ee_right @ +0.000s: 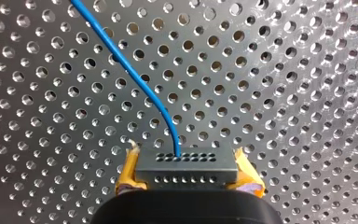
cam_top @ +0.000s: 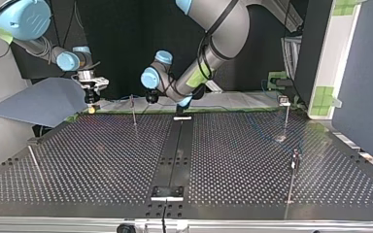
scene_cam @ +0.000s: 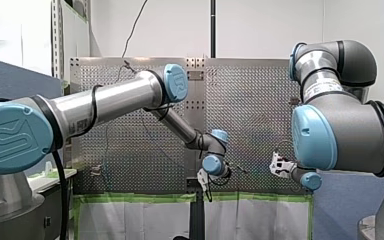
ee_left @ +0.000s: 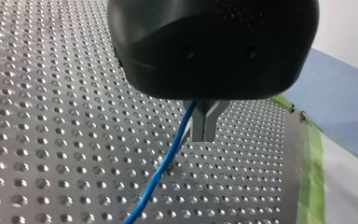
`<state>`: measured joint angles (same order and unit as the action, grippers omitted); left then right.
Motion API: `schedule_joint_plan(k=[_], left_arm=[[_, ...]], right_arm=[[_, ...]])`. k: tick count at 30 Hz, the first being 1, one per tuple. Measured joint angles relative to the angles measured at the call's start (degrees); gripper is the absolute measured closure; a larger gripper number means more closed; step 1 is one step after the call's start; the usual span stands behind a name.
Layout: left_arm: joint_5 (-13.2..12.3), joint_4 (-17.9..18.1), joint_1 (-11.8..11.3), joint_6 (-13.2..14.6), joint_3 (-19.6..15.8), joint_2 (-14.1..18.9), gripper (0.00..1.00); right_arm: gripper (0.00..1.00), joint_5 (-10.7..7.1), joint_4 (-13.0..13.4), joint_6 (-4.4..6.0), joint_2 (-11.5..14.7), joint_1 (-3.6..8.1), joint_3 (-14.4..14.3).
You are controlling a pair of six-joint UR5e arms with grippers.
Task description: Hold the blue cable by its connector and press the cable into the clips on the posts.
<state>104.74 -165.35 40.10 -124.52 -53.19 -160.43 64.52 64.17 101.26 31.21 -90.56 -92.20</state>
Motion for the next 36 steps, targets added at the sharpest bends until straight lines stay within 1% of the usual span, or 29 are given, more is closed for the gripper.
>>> schedule_joint_plan(k=[7, 10, 14, 19, 27, 30, 36], left_arm=[[-0.9, -1.1, 0.3, -0.1, 2.9, -3.4, 1.00], [-1.0, -1.3, -0.1, -0.2, 2.6, -4.0, 1.00], [-1.1, -1.5, -0.7, -0.2, 2.0, -4.2, 1.00], [-1.2, -1.7, -1.4, -0.1, 2.5, -4.2, 1.00], [-1.7, -1.7, -1.7, -0.1, 3.8, -4.2, 1.00], [-2.2, -1.9, -1.8, -0.1, 4.6, -4.2, 1.00], [-2.4, -4.2, -2.0, -0.2, 7.2, -4.2, 1.00]], right_arm=[[1.00, 0.14, -0.2, -0.11, -0.9, -0.12, 0.7], [1.00, 0.23, -0.2, -0.24, -1.3, 0.01, 1.0], [1.00, 0.29, -0.3, -0.37, -1.5, 0.24, 1.5], [1.00, 0.55, -0.6, -0.49, -1.5, 0.39, 2.4], [1.00, 1.98, -2.3, -1.26, -1.5, 0.47, 4.2], [1.00, 2.40, -2.9, -1.41, -1.5, 0.58, 4.6], [1.00, 2.78, -3.2, -1.41, -1.5, 1.07, 5.1]])
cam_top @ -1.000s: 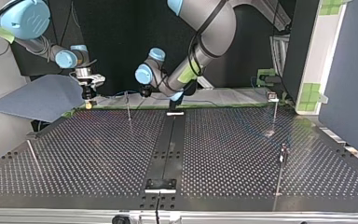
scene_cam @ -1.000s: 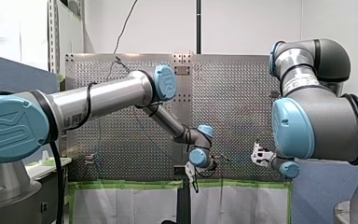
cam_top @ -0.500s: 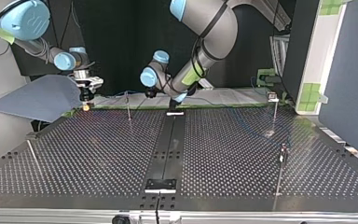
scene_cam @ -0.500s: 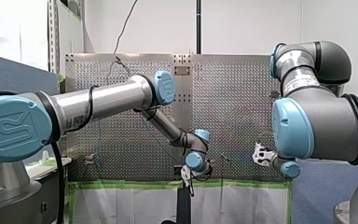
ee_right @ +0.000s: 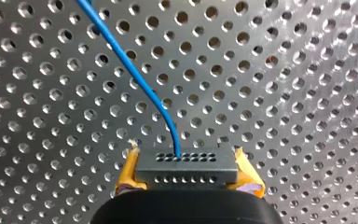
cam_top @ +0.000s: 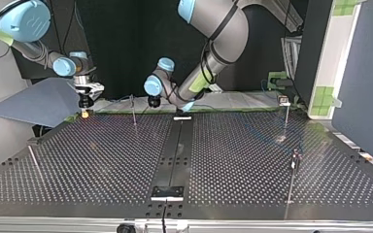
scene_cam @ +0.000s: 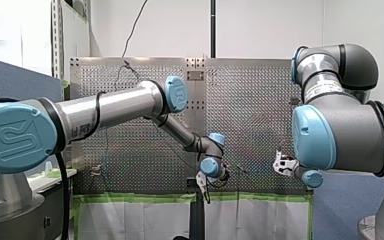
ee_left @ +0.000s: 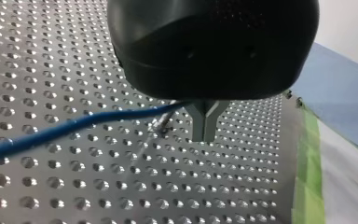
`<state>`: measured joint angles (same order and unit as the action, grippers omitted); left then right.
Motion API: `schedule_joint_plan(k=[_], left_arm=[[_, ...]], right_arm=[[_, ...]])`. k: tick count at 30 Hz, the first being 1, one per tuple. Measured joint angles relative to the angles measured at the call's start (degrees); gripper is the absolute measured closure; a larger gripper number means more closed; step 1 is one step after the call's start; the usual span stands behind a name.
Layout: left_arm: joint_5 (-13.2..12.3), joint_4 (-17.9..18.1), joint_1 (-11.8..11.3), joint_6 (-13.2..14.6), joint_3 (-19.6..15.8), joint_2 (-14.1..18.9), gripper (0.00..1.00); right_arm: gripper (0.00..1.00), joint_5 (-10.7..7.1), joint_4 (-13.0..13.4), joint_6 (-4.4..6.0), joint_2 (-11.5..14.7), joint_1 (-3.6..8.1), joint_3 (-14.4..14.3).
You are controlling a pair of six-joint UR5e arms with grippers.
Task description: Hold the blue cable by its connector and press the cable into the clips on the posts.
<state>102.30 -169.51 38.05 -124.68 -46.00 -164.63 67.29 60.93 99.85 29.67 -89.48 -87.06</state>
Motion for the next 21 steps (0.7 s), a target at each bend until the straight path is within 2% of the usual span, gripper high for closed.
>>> schedule_joint_plan(k=[7, 12, 21], left_arm=[[0.0, -1.3, -1.1, 0.0, 2.7, 0.0, 1.00], [-0.1, -1.4, -1.9, 0.0, 3.1, 0.0, 1.00], [-0.3, -1.5, -2.2, 0.0, 3.1, 0.0, 1.00]], right_arm=[[1.00, -0.05, 0.0, 0.15, 0.0, 0.51, 0.5], [1.00, -0.14, 0.0, 0.37, 0.0, 0.93, 1.1], [1.00, 0.02, -0.3, 0.05, 0.0, 1.72, 1.7]])
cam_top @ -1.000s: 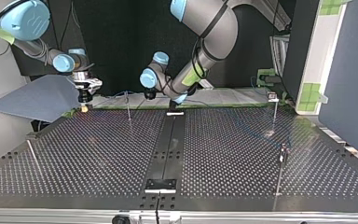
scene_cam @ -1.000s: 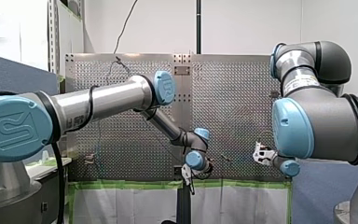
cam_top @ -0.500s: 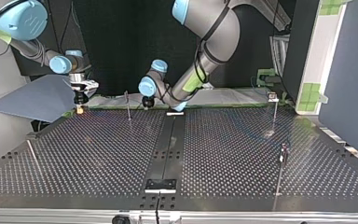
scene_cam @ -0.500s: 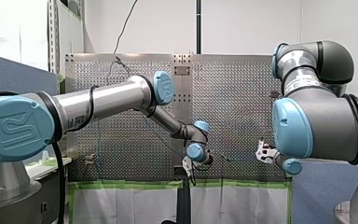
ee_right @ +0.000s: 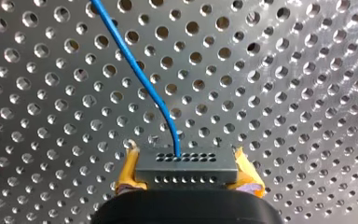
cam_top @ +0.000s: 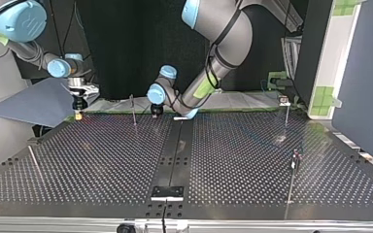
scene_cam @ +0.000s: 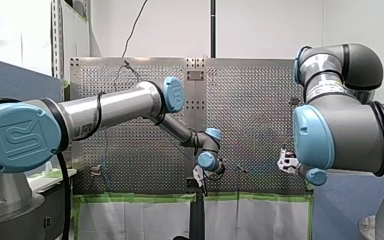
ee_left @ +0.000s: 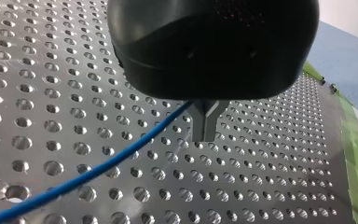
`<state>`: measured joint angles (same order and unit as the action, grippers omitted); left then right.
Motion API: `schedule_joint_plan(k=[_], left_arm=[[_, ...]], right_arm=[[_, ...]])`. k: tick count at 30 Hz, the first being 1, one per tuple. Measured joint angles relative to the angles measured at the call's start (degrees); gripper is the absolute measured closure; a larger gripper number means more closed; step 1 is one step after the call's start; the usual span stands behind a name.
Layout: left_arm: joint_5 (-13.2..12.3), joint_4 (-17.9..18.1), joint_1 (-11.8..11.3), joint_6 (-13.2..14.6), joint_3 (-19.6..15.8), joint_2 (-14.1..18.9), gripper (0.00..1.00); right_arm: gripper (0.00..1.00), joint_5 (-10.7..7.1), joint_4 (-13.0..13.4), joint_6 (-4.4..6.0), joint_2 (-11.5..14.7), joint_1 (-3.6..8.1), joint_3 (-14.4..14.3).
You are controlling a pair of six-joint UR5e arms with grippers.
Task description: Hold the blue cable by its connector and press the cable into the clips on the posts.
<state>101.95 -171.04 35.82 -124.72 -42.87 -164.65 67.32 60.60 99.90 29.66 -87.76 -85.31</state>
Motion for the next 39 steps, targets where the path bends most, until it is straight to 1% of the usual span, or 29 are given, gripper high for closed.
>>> schedule_joint_plan(k=[4, 9, 10, 11, 12, 13, 14, 15, 16, 17, 19, 24, 29, 35, 39], left_arm=[[-0.1, 0.0, 0.0, 0.2, 0.0, 0.0, 1.00], [0.0, 0.2, 0.3, 1.7, 0.0, 0.1, 1.00], [-0.2, 0.4, 0.3, 2.1, 0.0, 0.1, 0.93], [-0.4, 0.6, 0.3, 2.5, 0.0, 0.1, 0.80], [-0.7, 0.7, 0.3, 2.8, -0.1, 0.1, 0.80], [-1.1, 0.9, 0.2, 3.3, -0.2, 0.1, 0.54], [-1.5, 1.0, 0.2, 3.7, -0.3, 0.1, 0.34], [-1.9, 1.0, 0.1, 4.1, -0.5, 0.1, 0.34], [-2.5, 1.1, 0.1, 4.7, -0.6, 0.1, 0.08], [-2.9, 1.1, 0.1, 5.1, -0.7, 0.1, 0.00], [-3.3, 1.1, 0.3, 5.7, -0.9, 0.1, 0.00], [-2.3, 1.0, 0.8, 6.5, -1.4, 0.1, 0.00], [-2.1, 0.1, 1.5, 8.1, -3.1, 0.7, 0.00], [-2.8, 0.7, 2.0, 10.6, -6.0, 2.9, 0.00], [-3.8, 2.3, 2.3, 11.1, -7.9, 4.8, 0.00]], right_arm=[[1.00, -0.08, 0.0, -0.03, 0.0, 0.21, 0.0], [1.00, -0.22, -0.1, -0.11, 0.0, 0.28, 0.0], [1.00, -0.23, -0.1, -0.15, 0.0, 0.28, 0.0], [1.00, -0.23, -0.2, -0.23, 0.0, 0.28, 0.0], [1.00, -0.24, -0.2, -0.28, 0.0, 0.29, 0.0], [1.00, -0.24, -0.3, -0.35, 0.0, 0.29, 0.0], [1.00, -0.24, -0.4, -0.44, 0.0, 0.28, 0.0], [1.00, -0.25, -0.4, -0.50, 0.0, 0.26, 0.0], [1.00, -0.25, -0.5, -0.54, 0.0, 0.22, 0.0], [1.00, -0.25, -0.5, -0.60, 0.0, 0.18, 0.0], [1.00, -0.25, -0.6, -0.64, 0.0, 0.07, 0.0], [1.00, -0.25, -0.7, -0.67, 0.0, -0.09, 0.0], [1.00, -0.25, -0.8, -0.60, 0.0, -0.15, 0.0], [1.00, -0.25, -1.2, -0.72, 0.0, -0.26, 0.0], [1.00, -0.28, -1.4, -0.81, 0.0, -0.42, 0.0]])
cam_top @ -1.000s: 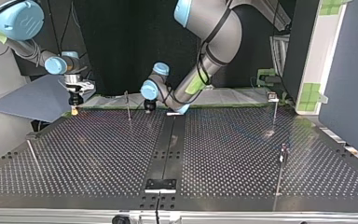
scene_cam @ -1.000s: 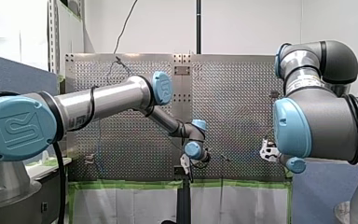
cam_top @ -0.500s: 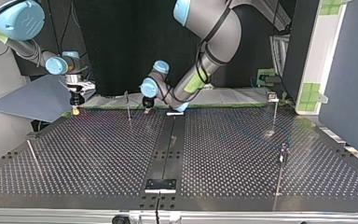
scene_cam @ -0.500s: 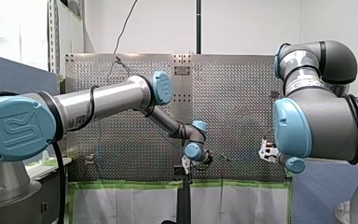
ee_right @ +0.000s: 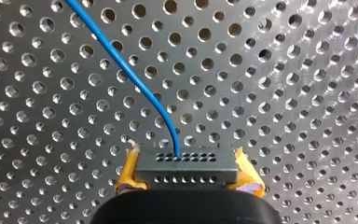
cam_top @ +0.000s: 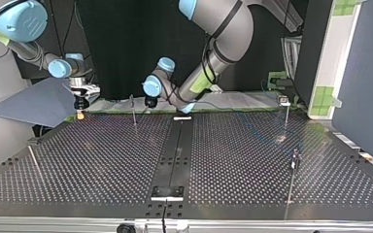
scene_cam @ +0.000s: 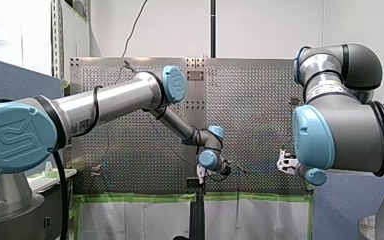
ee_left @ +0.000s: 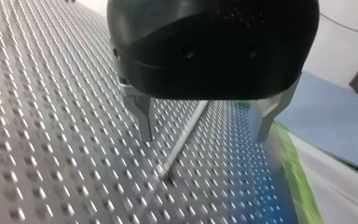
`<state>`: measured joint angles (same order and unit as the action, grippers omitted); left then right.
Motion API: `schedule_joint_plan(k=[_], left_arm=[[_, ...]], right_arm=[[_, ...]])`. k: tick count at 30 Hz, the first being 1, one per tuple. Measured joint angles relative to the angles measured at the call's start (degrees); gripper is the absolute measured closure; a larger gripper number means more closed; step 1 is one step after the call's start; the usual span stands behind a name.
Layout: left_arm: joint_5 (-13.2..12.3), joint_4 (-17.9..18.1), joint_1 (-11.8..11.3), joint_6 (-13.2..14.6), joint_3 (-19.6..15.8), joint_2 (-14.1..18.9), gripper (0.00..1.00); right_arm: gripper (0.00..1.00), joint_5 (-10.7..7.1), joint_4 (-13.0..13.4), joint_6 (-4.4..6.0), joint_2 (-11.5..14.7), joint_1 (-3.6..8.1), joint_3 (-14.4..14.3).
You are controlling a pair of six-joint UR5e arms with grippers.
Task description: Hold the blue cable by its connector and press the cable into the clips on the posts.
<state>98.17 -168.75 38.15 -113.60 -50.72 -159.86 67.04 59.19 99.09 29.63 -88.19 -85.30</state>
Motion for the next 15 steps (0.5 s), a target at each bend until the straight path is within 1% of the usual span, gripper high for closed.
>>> schedule_joint_plan(k=[4, 6, 10, 15], left_arm=[[-0.8, 1.8, 0.7, 0.3, -2.0, 2.0, 0.00], [-1.2, 2.0, 1.0, 0.4, -2.8, 2.8, 0.00], [-1.7, 1.0, 1.6, 0.7, -4.3, 3.7, 0.00], [-1.9, -0.5, 2.3, 1.2, -4.8, 3.9, 0.00]], right_arm=[[1.00, -0.02, -0.2, -0.11, 0.0, -0.13, 0.0], [1.00, 0.00, -0.4, -0.15, 0.0, -0.16, 0.0], [1.00, 0.02, -0.5, -0.18, 0.0, -0.25, 0.0], [1.00, 0.03, -0.6, -0.19, 0.0, -0.34, 0.0]])
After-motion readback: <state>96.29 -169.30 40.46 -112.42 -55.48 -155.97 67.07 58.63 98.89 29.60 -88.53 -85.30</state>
